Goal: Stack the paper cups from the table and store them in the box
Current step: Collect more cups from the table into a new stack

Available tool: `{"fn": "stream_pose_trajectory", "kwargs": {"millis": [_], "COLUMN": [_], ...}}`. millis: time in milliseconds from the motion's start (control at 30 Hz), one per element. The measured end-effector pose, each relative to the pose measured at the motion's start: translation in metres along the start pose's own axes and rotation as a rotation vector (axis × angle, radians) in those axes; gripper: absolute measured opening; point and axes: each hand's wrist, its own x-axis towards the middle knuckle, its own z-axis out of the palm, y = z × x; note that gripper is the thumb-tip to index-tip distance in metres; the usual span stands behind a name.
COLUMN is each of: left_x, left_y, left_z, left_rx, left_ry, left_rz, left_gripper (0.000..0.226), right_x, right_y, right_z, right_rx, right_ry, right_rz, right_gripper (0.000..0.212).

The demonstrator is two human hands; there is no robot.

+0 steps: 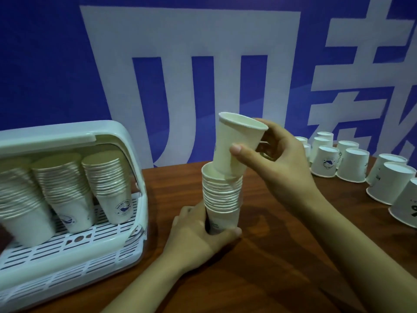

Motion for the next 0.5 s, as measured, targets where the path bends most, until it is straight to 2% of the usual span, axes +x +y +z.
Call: {"fn": "stream_pose_trajectory", "kwargs": {"millis": [100, 267, 400, 500], "left_x": [-0.002, -0.003, -0.003, -0.002], "left_y": [0.001, 0.010, 0.007, 0.005], "left_z": [-0.003, -0.005, -0.005, -0.005], "left_rx": [0.003, 0.059, 0.077, 0.079], "left_ry": [-0.010, -0.040, -0.024, -0.017], "left_rz": [0.005, 0.003, 0.001, 0.006], "left_gripper": [0.065, 0.060, 0.054, 0.056], "right_x": [-0.003, -0.004, -0.005, -0.007], "right_y": [0.001, 0.001, 0.005, 0.010], "right_z": [0.006, 0.005, 0.012, 0.016], "right_rx": [-0.044, -0.091, -0.090, -0.001], "right_ry": [-0.066, -0.015, -0.010, -0.016], "right_rz": [0.019, -0.015, 0.033, 0.072], "right_gripper": [0.061, 0.045, 0.056, 0.062]}}
